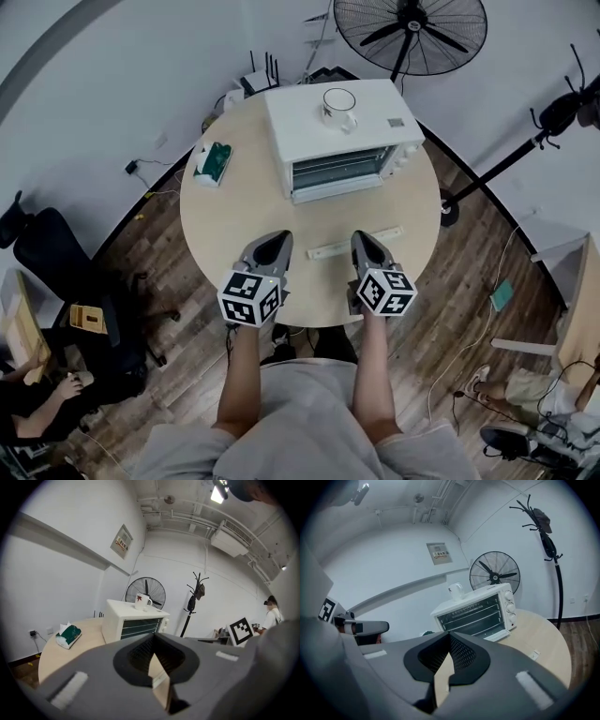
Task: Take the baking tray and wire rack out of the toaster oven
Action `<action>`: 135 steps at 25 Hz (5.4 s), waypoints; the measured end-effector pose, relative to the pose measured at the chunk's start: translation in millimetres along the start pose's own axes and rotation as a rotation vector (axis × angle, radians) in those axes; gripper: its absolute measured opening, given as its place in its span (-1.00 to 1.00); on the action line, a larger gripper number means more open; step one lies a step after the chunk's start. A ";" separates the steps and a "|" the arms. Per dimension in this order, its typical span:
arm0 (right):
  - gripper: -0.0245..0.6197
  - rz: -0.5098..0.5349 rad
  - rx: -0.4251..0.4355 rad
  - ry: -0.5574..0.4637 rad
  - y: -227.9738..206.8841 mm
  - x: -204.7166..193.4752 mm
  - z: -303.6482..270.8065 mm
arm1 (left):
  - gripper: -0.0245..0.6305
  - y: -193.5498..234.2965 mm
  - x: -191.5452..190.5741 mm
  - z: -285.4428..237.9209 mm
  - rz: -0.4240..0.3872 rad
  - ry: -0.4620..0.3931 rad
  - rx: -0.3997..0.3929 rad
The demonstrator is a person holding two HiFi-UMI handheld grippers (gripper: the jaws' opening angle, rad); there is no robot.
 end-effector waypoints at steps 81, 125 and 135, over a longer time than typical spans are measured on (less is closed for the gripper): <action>-0.70 -1.243 0.075 -0.110 -135.3 -52.1 -291.6 | -0.76 -44.2 -25.1 -26.6 0.078 -0.017 0.276; -0.70 -1.224 0.137 -0.061 -133.0 -75.1 -186.6 | -0.76 -37.7 -43.5 -21.8 0.136 -0.021 0.289; -0.70 -1.211 0.144 -0.058 -131.3 -81.0 -153.6 | -0.76 -33.1 -46.0 -18.2 0.141 -0.018 0.296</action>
Point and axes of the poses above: the fingertips, and each gripper's own axes: z backward along the fingers, y to its left, x out of its top, the point moved 1 cm from there along z, backward along the fingers, and after that the axes turned 5 degrees about -y, right-handed, at the moved point
